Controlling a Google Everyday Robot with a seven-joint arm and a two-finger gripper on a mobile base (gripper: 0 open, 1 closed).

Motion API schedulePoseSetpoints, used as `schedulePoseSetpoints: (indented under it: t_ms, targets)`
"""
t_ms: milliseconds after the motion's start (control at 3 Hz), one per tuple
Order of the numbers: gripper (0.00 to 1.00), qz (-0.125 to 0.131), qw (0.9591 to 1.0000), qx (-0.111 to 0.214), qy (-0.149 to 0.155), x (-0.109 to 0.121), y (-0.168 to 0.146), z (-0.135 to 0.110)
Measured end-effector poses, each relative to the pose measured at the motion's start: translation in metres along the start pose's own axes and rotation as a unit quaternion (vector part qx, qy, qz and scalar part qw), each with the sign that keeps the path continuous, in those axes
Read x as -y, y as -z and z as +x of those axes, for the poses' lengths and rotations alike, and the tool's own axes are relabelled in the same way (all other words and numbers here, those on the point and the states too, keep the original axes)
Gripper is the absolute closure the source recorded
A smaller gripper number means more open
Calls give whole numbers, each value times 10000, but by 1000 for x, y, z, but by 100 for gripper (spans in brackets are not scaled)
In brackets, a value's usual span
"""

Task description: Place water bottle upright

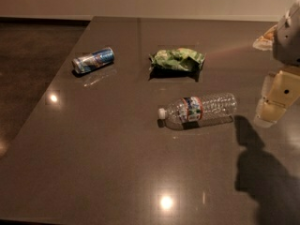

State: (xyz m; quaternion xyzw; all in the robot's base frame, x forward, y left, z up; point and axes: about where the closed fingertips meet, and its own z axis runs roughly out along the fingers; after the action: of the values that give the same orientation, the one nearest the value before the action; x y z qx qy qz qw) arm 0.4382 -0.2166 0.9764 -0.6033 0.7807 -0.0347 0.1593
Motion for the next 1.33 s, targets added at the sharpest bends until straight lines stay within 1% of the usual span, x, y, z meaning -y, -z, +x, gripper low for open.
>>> schedulePoseSetpoints:
  t_ms: [333,667,1000,1333]
  targets:
    - [0,0,10000,0,0,0,0,0]
    - [0,-5,9998,-102,191,6,-9,-10]
    - [0,-140,9985,-129,513,17,-27,-30]
    - [0,-374,9958,-79,831,28,-57,-52]
